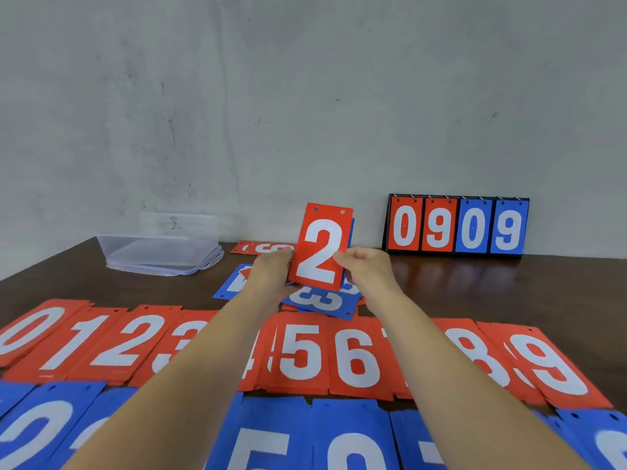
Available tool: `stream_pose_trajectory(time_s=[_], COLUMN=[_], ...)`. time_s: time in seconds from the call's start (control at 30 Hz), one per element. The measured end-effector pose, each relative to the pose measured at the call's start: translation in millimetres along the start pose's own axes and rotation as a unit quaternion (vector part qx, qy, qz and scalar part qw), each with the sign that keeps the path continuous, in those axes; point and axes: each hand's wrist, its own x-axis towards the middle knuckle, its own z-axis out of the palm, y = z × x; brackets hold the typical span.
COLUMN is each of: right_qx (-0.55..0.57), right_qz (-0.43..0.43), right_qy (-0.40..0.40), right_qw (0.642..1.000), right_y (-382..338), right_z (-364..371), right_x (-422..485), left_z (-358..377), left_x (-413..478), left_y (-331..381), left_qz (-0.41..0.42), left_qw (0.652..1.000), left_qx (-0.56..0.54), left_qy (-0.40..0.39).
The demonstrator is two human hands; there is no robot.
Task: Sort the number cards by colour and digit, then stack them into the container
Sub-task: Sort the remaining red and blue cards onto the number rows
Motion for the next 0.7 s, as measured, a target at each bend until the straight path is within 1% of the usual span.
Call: stream_pose_trajectory(time_s=[0.07,0.17,0.23,0.4,0.53,0.7], right_qx=[-0.039,-0.086,-0.096,-0.115,-0.128,-0.131], right_qz=[-0.027,-0.073,-0.089,-0.116,-0.128,-0.121], right_qy=[0.01,0.007,-0.004,0.019,0.019,0.037], right_qw=[0.999,0.994,0.991,0.986,0.983,0.983], right_y=[-3,-7,-10,-16,-19,-21], right_z=[4,11,16,29,50,85], right_x=[-9,-24,-35,-54,-63,-76], left_z=[-6,-21,-32,-64,-99,-163], left_x=[-9,-23,-28,-42,-51,-51], left_y=[1,0,-2,5,16,29], left_qz=[0.047,0.123,0.147,0.135,0.134,0.086], left_qw=[0.998,0.983,0.978,0.976,0.978,0.984], left_qx=[0.045,0.133,0.143,0.167,0.162,0.157], left_qy=[-0.005,-0.032,-0.039,-0.04,-0.016,0.005])
